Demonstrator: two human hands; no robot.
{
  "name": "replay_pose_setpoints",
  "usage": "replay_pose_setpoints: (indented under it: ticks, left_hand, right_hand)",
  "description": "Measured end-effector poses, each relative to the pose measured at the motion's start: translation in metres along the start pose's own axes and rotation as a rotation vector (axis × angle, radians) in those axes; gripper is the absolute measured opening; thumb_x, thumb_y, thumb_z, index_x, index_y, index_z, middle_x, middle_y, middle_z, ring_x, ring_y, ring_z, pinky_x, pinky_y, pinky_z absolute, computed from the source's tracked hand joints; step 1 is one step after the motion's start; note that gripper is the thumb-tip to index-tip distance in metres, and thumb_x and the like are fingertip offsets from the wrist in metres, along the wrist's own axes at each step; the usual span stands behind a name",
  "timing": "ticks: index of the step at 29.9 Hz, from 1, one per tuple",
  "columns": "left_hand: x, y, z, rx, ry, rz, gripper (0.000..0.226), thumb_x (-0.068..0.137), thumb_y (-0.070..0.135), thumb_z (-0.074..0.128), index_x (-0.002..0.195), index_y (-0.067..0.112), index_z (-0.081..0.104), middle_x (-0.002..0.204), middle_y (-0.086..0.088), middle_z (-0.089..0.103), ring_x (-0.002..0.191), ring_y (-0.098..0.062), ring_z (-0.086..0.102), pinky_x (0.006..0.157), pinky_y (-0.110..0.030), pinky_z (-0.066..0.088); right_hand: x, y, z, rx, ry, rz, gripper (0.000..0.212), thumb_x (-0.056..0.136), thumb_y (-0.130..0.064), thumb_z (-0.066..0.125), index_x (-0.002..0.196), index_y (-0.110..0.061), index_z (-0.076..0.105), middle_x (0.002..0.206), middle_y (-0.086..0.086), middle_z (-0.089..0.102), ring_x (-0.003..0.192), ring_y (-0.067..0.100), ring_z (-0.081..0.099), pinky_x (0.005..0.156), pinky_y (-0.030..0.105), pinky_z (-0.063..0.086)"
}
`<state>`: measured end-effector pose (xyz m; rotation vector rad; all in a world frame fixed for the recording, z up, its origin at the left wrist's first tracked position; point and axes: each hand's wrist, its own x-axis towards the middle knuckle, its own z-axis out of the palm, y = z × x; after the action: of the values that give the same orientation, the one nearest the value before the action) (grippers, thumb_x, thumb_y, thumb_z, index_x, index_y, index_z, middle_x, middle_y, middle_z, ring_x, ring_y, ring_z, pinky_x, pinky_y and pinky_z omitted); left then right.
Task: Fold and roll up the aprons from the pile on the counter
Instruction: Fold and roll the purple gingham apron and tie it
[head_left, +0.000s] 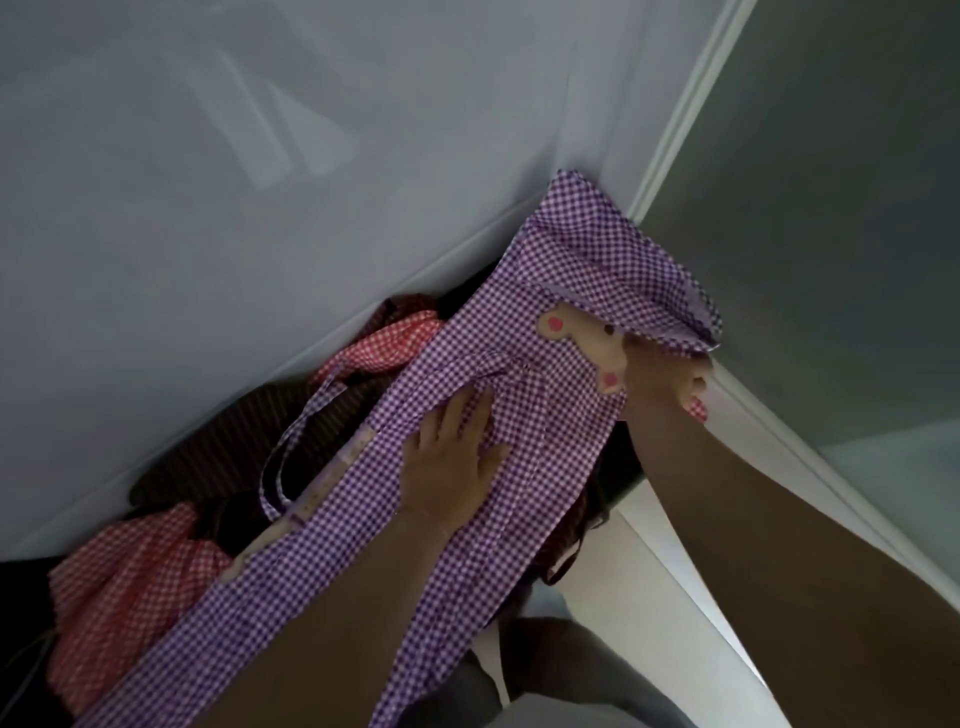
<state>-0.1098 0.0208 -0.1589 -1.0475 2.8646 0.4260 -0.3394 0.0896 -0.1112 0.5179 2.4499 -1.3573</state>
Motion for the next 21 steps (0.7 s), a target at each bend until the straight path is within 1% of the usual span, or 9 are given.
replay_pose_setpoints:
  ticks: [3,5,7,9,12,14,17,19,21]
  left_hand:
    - [0.008,0.005,0.004,0.034,0.046,0.021,0.072,0.089,0.064,0.024,0.151,0.028,0.013,0.155,-0.003,0.026,0.125,-0.031,0.039,0.093,-0.049,0.043]
    - [0.009,0.008,0.006,0.041,0.046,0.022,0.077,0.087,0.068,0.026,0.151,0.028,0.011,0.156,-0.004,0.024,0.125,-0.035,0.04,0.09,-0.051,0.045]
    - [0.008,0.008,0.009,0.033,0.049,0.028,0.081,0.084,0.073,0.025,0.151,0.03,0.011,0.156,-0.006,0.024,0.125,-0.038,0.042,0.087,-0.054,0.046]
    - [0.006,0.008,0.012,0.032,0.022,0.049,0.083,0.083,0.076,0.024,0.151,0.032,0.011,0.156,-0.006,0.021,0.125,-0.04,0.042,0.087,-0.056,0.047]
    - [0.006,0.009,0.012,0.047,-0.025,0.063,0.085,0.081,0.079,0.023,0.151,0.035,0.004,0.157,-0.004,0.012,0.129,-0.04,0.035,0.091,-0.058,0.044]
    - [0.005,0.011,0.008,0.068,-0.085,0.068,0.085,0.08,0.08,0.02,0.149,0.039,-0.008,0.159,-0.001,0.0,0.135,-0.036,0.021,0.1,-0.058,0.036]
    - [0.006,0.014,0.002,0.055,-0.143,0.066,0.087,0.079,0.08,0.024,0.148,0.04,-0.011,0.159,0.002,-0.006,0.139,-0.032,0.009,0.107,-0.055,0.027]
    - [0.006,0.016,-0.001,-0.017,-0.097,0.063,0.079,0.085,0.071,0.033,0.148,0.03,0.007,0.158,-0.003,0.011,0.137,-0.031,0.02,0.104,-0.054,0.033]
    - [0.003,0.014,0.001,-0.12,-0.004,0.076,0.059,0.091,0.052,0.036,0.137,0.015,0.029,0.149,-0.012,0.031,0.128,-0.033,0.035,0.098,-0.053,0.044]
  right_hand:
    - [0.018,0.0,0.003,-0.042,-0.129,-0.125,0.055,0.1,-0.027,0.04,0.15,-0.011,0.022,0.153,0.017,0.026,0.138,0.037,0.03,0.108,0.048,0.033]
    - [0.017,-0.009,-0.004,0.038,-0.317,-0.095,0.05,0.094,-0.019,0.055,0.14,-0.006,0.039,0.139,0.017,0.048,0.121,0.031,0.053,0.082,0.032,0.051]
    - [0.004,-0.029,-0.014,0.185,-0.469,-0.235,0.034,0.088,-0.012,0.064,0.121,-0.008,0.056,0.116,0.01,0.065,0.093,0.013,0.065,0.065,0.02,0.05]
    - [-0.001,-0.051,-0.019,0.2,-0.394,-0.509,0.029,0.083,-0.015,0.067,0.11,-0.013,0.057,0.101,-0.001,0.065,0.083,0.004,0.061,0.07,0.016,0.047]
    - [-0.001,-0.088,-0.03,0.239,-0.1,-0.592,0.026,0.087,-0.02,0.06,0.109,-0.009,0.054,0.096,-0.002,0.057,0.086,0.009,0.054,0.078,0.022,0.043]
    - [0.001,-0.1,-0.036,0.214,-0.026,-0.676,0.023,0.09,-0.018,0.055,0.111,-0.009,0.054,0.092,-0.006,0.055,0.084,0.005,0.05,0.079,0.02,0.041]
    - [-0.009,-0.093,-0.04,0.248,0.183,-0.954,0.032,0.085,-0.007,0.053,0.115,0.004,0.051,0.106,0.014,0.054,0.088,0.003,0.041,0.084,0.002,0.033]
    - [-0.019,-0.066,-0.031,0.14,0.213,-1.17,0.019,0.086,-0.003,0.055,0.103,0.006,0.056,0.101,0.024,0.056,0.09,0.014,0.044,0.096,0.013,0.038]
    - [-0.032,-0.019,-0.023,-0.198,-0.168,-1.465,0.012,0.088,-0.008,0.059,0.097,-0.001,0.062,0.097,0.019,0.062,0.092,0.026,0.055,0.089,0.043,0.048]
